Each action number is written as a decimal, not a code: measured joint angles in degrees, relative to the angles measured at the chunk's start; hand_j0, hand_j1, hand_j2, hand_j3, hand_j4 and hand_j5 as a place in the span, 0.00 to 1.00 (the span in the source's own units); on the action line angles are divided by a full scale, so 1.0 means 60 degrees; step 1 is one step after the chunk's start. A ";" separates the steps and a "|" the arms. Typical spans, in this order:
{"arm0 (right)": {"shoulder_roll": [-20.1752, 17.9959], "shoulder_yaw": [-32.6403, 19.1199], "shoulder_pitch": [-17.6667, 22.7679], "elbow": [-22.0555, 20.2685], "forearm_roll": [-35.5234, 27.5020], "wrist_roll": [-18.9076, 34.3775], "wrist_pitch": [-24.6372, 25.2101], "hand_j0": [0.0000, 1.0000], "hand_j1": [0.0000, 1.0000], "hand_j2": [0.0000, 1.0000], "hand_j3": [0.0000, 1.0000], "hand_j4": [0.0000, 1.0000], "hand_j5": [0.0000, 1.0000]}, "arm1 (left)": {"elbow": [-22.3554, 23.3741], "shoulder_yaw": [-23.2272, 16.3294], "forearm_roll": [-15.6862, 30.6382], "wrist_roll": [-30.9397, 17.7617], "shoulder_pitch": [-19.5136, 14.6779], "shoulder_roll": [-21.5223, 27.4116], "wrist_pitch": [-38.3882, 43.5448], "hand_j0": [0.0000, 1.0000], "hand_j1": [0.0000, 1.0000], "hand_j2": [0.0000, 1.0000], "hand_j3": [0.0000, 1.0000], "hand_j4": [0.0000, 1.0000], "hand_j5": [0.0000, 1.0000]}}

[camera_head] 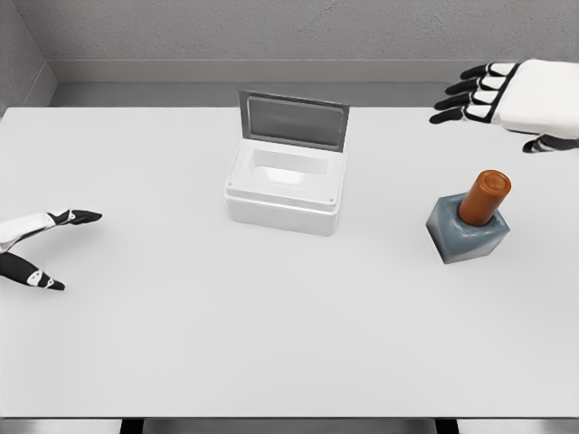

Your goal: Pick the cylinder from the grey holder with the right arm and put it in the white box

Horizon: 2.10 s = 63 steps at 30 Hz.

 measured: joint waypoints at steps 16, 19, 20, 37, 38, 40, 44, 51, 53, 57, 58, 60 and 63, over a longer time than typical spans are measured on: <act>-0.0744 0.0334 -0.0015 0.0052 0.0065 0.0000 -0.0001 1.00 1.00 1.00 1.00 1.00 1.00 | 0.0177 0.0139 0.0815 -0.1141 -0.1333 -0.0882 0.0001 1.00 1.00 1.00 1.00 1.00 1.00; -0.0885 0.0477 0.0000 0.0016 0.0063 0.0000 -0.0001 1.00 1.00 1.00 1.00 1.00 1.00 | 0.0236 0.0902 0.1686 -0.1403 -0.1260 -0.1633 -0.0005 1.00 1.00 1.00 1.00 1.00 1.00; -0.0909 0.0531 0.0014 0.0010 0.0062 0.0000 0.0000 1.00 1.00 1.00 1.00 1.00 1.00 | 0.0383 0.1061 0.2083 -0.1446 -0.1216 -0.1861 -0.0004 1.00 1.00 1.00 1.00 1.00 1.00; -0.0625 0.1791 0.0014 0.0070 0.0516 0.0000 0.0000 1.00 1.00 1.00 1.00 1.00 1.00 | 0.1815 0.2017 0.2618 -0.1554 -0.0674 -0.2888 0.0001 1.00 1.00 1.00 1.00 1.00 1.00; -0.0551 0.1816 -0.0015 0.0099 0.0561 0.0000 0.0001 1.00 1.00 1.00 1.00 1.00 1.00 | 0.1833 0.2031 0.2614 -0.1554 -0.0630 -0.2889 0.0001 1.00 1.00 1.00 1.00 1.00 1.00; -0.0337 0.1847 -0.0030 0.0227 0.0735 0.0000 0.0002 1.00 1.00 1.00 1.00 1.00 1.00 | 0.1925 0.2048 0.2612 -0.1554 -0.0630 -0.2890 0.0001 1.00 1.00 1.00 1.00 1.00 1.00; -0.0041 0.1877 -0.0044 0.0615 0.1054 -0.0001 0.0002 1.00 1.00 1.00 1.00 1.00 1.00 | 0.2030 0.2061 0.2606 -0.1554 -0.0630 -0.2893 0.0001 1.00 1.00 1.00 1.00 1.00 1.00; 0.0129 0.2397 -0.0044 0.0957 0.1528 -0.0001 0.0002 1.00 1.00 1.00 1.00 1.00 1.00 | 0.2189 0.2065 0.2603 -0.1554 -0.0630 -0.2909 0.0001 1.00 1.00 1.00 1.00 1.00 1.00; 0.0147 0.2459 -0.0044 0.1068 0.1637 -0.0001 0.0002 1.00 1.00 1.00 1.00 1.00 1.00 | 0.2237 0.2065 0.2607 -0.1554 -0.0630 -0.2908 0.0001 1.00 1.00 1.00 1.00 1.00 1.00; 0.0246 0.2505 -0.0103 0.1288 0.1722 -0.0001 0.0003 1.00 1.00 1.00 1.00 1.00 1.00 | 0.2273 0.2065 0.2613 -0.1554 -0.0630 -0.2907 0.0001 1.00 1.00 1.00 1.00 1.00 1.00; 0.0270 0.2510 -0.0103 0.1333 0.1732 -0.0001 0.0003 1.00 1.00 1.00 1.00 1.00 1.00 | 0.2277 0.2065 0.2614 -0.1554 -0.0630 -0.2907 0.0001 1.00 1.00 1.00 1.00 1.00 1.00; 0.0344 0.2517 -0.0103 0.1416 0.1742 -0.0001 0.0003 1.00 1.00 1.00 1.00 1.00 1.00 | 0.2282 0.2065 0.2614 -0.1554 -0.0630 -0.2907 0.0001 1.00 1.00 1.00 1.00 1.00 1.00; 0.0399 0.2525 -0.0117 0.1470 0.1749 -0.0001 0.0003 1.00 1.00 1.00 1.00 1.00 1.00 | 0.2285 0.2066 0.2615 -0.1554 -0.0630 -0.2908 0.0001 1.00 1.00 1.00 1.00 1.00 1.00</act>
